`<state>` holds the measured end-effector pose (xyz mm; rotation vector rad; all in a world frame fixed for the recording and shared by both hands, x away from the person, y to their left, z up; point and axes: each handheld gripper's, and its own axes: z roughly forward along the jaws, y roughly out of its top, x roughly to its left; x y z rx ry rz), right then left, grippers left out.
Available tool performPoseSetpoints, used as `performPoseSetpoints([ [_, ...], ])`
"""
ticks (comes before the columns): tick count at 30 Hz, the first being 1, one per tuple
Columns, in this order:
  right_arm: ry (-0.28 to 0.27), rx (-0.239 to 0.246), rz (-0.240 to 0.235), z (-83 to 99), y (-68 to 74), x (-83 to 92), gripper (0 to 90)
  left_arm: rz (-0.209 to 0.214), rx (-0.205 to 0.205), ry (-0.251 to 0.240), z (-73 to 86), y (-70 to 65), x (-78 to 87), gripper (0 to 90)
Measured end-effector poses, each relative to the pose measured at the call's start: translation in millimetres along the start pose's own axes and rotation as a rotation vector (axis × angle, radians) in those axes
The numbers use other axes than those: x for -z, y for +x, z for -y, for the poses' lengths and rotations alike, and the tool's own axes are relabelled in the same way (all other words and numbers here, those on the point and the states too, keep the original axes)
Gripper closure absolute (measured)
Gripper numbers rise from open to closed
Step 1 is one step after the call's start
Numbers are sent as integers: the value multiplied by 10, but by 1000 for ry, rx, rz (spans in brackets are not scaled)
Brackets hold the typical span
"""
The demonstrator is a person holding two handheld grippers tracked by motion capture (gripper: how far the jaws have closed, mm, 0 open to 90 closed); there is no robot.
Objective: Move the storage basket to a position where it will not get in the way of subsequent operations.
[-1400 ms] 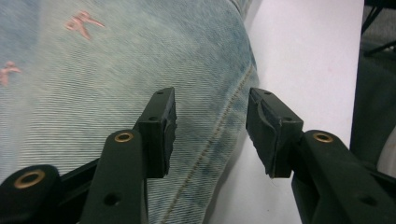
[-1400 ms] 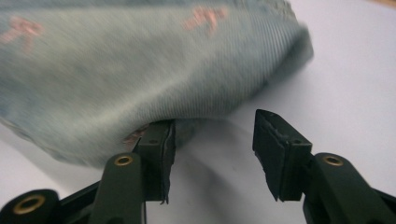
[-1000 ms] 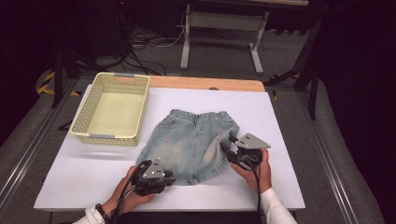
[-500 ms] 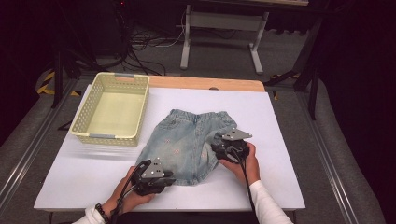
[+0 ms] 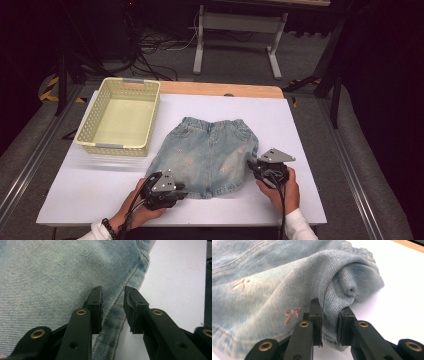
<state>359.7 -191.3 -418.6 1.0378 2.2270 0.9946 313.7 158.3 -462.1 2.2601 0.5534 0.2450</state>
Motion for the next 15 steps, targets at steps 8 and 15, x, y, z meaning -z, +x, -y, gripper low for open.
performPoseSetpoints([
  [8,-34,-62,35,174,-36,413,766,0,-4,6,-6,-16,-1,663],
  [15,-42,-102,42,300,-35,609,756,-20,-14,-4,-34,-58,116,596],
])
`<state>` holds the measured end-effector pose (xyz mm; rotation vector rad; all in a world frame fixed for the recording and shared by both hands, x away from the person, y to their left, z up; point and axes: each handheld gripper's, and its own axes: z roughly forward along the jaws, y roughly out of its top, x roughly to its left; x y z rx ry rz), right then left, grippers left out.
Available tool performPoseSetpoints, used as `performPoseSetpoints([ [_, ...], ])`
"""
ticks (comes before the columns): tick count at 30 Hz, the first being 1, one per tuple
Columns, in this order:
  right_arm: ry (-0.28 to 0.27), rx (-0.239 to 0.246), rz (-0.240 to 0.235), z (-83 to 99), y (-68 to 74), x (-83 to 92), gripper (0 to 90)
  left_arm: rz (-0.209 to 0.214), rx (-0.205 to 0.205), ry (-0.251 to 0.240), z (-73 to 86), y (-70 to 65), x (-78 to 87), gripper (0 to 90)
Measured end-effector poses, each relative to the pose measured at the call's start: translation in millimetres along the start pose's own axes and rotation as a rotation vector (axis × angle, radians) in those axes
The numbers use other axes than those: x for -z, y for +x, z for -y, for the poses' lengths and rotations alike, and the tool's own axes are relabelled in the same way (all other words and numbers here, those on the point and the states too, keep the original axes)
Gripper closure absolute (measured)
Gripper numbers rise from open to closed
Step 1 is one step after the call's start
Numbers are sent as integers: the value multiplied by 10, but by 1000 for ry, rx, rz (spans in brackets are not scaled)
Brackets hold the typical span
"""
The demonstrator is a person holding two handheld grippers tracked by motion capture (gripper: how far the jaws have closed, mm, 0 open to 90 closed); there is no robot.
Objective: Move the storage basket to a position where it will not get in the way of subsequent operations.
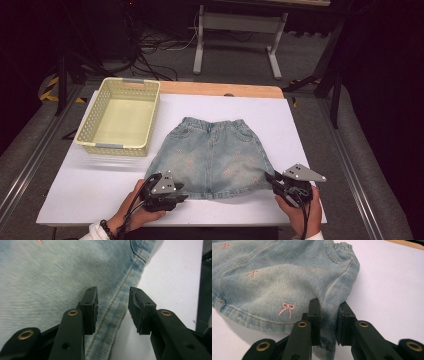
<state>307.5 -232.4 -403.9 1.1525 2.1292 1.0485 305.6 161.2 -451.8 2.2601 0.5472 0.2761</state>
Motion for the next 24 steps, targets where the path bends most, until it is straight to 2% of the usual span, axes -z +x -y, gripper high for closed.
performPoseSetpoints([
  [2,3,-6,4,24,-2,29,755,-20,3,-31,-11,20,106,586],
  [6,-8,-22,11,60,-35,83,743,-96,5,-70,19,93,303,551],
  [9,-27,-36,48,75,-80,119,740,-169,14,-64,87,170,407,510],
  [12,-40,-49,47,82,-114,116,722,-216,67,-61,196,273,493,440],
  [15,-31,-38,43,87,-106,55,691,-269,107,-43,284,356,537,365],
  [17,-33,-24,33,81,-100,-1,665,-278,138,-41,334,405,544,319],
  [19,-36,-6,29,60,-94,-77,656,-285,153,-17,387,449,516,288],
  [22,-30,18,18,7,-110,-212,630,-265,168,17,419,488,459,250],
  [24,-20,18,16,-52,-153,-341,597,-239,177,27,426,495,418,247],
])
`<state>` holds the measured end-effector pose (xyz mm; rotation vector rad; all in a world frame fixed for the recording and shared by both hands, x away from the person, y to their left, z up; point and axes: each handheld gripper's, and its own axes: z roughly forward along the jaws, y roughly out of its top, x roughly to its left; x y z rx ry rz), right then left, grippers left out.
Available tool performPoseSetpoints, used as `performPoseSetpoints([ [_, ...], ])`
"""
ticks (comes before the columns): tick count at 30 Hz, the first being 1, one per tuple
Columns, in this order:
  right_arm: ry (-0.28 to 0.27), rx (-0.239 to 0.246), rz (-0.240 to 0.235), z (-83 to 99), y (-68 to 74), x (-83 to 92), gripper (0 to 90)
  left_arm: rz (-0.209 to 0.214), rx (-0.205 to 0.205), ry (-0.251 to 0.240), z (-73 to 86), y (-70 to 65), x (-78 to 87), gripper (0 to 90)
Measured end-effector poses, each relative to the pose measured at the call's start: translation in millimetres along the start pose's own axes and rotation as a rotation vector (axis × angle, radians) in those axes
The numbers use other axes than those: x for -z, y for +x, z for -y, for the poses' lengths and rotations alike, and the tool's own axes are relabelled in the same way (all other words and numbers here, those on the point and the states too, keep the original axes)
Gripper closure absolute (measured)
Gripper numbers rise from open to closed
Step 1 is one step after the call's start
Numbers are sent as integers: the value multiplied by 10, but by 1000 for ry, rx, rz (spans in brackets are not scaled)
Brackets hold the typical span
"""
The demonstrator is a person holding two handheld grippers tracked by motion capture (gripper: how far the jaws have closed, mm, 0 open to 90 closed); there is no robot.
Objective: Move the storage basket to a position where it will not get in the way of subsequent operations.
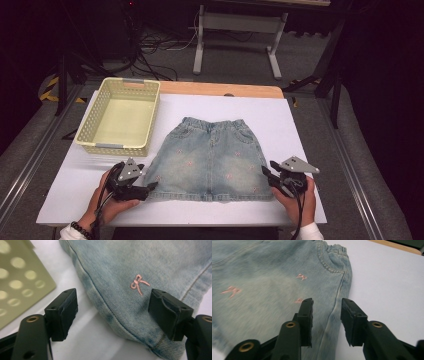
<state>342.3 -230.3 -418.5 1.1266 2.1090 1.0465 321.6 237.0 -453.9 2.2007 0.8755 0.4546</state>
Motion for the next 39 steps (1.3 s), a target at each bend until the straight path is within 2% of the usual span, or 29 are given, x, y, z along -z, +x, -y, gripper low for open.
performPoseSetpoints([
  [2,12,15,-5,-45,-49,-116,561,16,5,7,-2,-14,-30,255],
  [4,25,29,17,-106,-145,-286,524,26,-4,26,-7,-25,-67,288],
  [6,41,11,21,-153,-264,-456,506,55,17,24,-3,-28,-95,324],
  [9,58,-10,4,-188,-424,-693,480,97,47,22,-13,-10,-119,417],
  [12,76,-23,-13,-208,-520,-912,461,95,26,26,-55,-17,-142,562],
  [14,80,-39,-31,-222,-546,-999,461,115,18,22,-68,-50,-158,663],
  [15,91,-54,-36,-236,-558,-1049,460,116,-1,24,-76,-52,-159,702],
  [17,107,-67,-40,-256,-574,-1107,487,126,1,23,-82,-71,-163,764],
  [19,114,-82,-67,-274,-589,-1138,584,119,-4,24,-87,-91,-163,781],
  [20,116,-91,-93,-285,-586,-1145,662,112,-8,22,-90,-106,-163,786],
  [21,114,-88,-105,-289,-579,-1147,720,94,-37,25,-100,-138,-160,790],
  [23,119,-70,-100,-297,-547,-1131,770,64,-65,27,-118,-195,-160,789],
  [25,119,-68,-70,-299,-551,-1089,841,60,-76,13,-139,-242,-156,777],
  [28,78,-109,-63,-295,-614,-967,859,82,-62,-23,-159,-253,-129,741],
  [30,75,-104,-53,-298,-619,-918,861,84,-57,-58,-174,-237,-93,729],
  [35,25,-78,43,-336,-643,-821,864,73,-45,-113,-244,-154,-51,747],
  [37,20,-95,69,-342,-698,-834,865,25,-75,-119,-307,-167,-74,784],
  [39,24,-111,79,-329,-750,-867,865,6,-89,-126,-364,-178,-108,811],
])
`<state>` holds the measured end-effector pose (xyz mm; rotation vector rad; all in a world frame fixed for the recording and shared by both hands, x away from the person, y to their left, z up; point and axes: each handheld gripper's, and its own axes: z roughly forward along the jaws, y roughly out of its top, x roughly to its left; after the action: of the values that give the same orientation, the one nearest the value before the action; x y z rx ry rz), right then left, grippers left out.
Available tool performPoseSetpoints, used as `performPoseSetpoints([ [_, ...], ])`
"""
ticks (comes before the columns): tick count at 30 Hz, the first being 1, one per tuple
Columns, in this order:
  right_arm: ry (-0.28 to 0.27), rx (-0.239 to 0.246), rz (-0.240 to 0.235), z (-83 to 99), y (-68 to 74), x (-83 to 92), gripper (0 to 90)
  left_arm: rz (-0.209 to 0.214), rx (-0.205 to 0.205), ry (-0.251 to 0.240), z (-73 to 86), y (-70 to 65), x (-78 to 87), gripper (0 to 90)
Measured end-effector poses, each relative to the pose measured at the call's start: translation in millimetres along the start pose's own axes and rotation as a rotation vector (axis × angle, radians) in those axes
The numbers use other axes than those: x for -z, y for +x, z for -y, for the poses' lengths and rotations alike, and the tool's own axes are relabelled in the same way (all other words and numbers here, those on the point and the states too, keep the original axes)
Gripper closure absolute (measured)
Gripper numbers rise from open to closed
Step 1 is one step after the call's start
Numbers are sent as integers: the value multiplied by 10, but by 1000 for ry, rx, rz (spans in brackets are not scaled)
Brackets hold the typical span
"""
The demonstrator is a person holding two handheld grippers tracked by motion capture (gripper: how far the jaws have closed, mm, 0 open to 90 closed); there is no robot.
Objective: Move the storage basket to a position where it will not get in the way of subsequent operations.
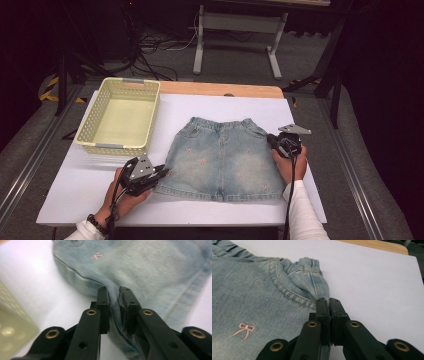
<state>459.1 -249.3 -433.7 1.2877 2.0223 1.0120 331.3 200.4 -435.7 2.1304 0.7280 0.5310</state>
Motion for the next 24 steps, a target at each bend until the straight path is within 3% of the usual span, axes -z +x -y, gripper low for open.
performPoseSetpoints([
  [3,19,-21,12,30,-66,-84,864,13,-12,5,-67,-3,-99,854],
  [7,35,-1,29,41,-44,-132,856,15,-26,19,-93,-25,-179,853],
  [9,33,-5,35,46,-42,-122,798,12,-26,12,-85,-23,-148,839],
  [12,28,-13,95,60,-63,-70,713,5,-13,-2,-59,-5,-78,840],
  [15,-12,-51,43,90,-117,57,677,6,-12,-2,-31,-1,-36,837],
  [20,-13,59,28,128,-36,220,634,2,-15,-33,-45,-29,33,815],
  [24,-20,64,4,122,-12,201,594,-16,-25,-64,-135,-109,31,723],
])
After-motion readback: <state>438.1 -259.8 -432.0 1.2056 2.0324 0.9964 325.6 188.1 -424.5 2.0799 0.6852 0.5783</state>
